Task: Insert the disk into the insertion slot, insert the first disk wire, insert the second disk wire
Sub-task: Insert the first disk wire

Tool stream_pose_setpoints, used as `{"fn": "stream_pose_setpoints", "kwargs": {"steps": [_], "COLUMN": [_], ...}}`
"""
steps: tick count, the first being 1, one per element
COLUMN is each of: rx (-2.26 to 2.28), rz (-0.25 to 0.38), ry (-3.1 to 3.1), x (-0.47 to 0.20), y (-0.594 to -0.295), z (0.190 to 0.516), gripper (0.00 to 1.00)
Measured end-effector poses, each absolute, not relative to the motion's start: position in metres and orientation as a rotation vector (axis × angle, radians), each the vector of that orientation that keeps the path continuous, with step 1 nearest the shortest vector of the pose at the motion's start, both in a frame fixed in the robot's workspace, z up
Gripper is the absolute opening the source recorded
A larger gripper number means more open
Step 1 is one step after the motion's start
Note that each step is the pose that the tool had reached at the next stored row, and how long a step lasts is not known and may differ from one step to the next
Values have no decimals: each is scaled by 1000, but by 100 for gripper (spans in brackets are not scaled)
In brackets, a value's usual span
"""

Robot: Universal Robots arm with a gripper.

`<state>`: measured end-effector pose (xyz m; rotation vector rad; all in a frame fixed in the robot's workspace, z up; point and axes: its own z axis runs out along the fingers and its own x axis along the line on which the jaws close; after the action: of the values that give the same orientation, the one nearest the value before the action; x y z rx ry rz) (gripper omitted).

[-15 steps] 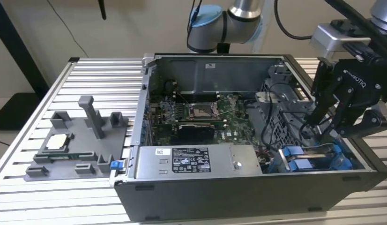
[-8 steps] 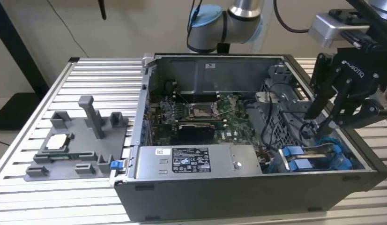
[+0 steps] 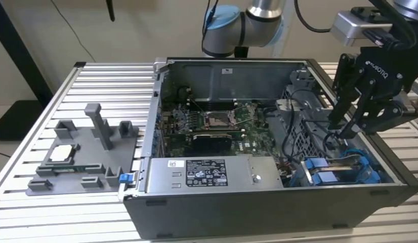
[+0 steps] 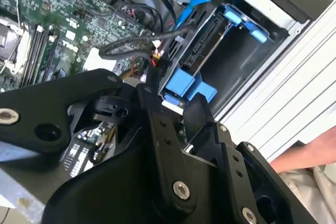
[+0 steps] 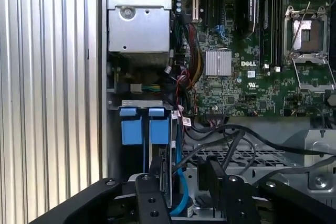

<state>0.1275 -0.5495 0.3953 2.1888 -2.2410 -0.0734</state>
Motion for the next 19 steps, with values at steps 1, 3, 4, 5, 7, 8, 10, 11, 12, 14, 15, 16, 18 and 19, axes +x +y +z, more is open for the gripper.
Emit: {"fn": "stream_pose_setpoints", "kwargs": {"steps": [1, 3, 4, 5, 7, 8, 10, 11, 12, 14, 15, 16, 18, 19], "rx": [2190, 2198, 2204, 2210, 2221, 2225, 2230, 2230, 2229, 2229, 2229, 2229, 2229, 2229], "rz": [-76, -95, -110, -123, -151, -161, -172, -172, -172, -173, -173, -173, -174, -174], "ry": [-2242, -2250, -2256, -2261, -2271, -2275, -2279, -2279, -2279, -2279, -2279, -2279, -2279, -2279], "x": [128, 129, 129, 129, 129, 129, 130, 131, 131, 131, 131, 132, 132, 132], "y": [-549, -549, -549, -549, -549, -549, -549, -549, -549, -550, -551, -551, -552, -552], "z": [394, 393, 392, 392, 391, 390, 390, 390, 390, 390, 390, 390, 390, 390], "gripper": [100, 100, 100, 100, 100, 100, 0, 0, 0, 0, 0, 0, 0, 0]}}
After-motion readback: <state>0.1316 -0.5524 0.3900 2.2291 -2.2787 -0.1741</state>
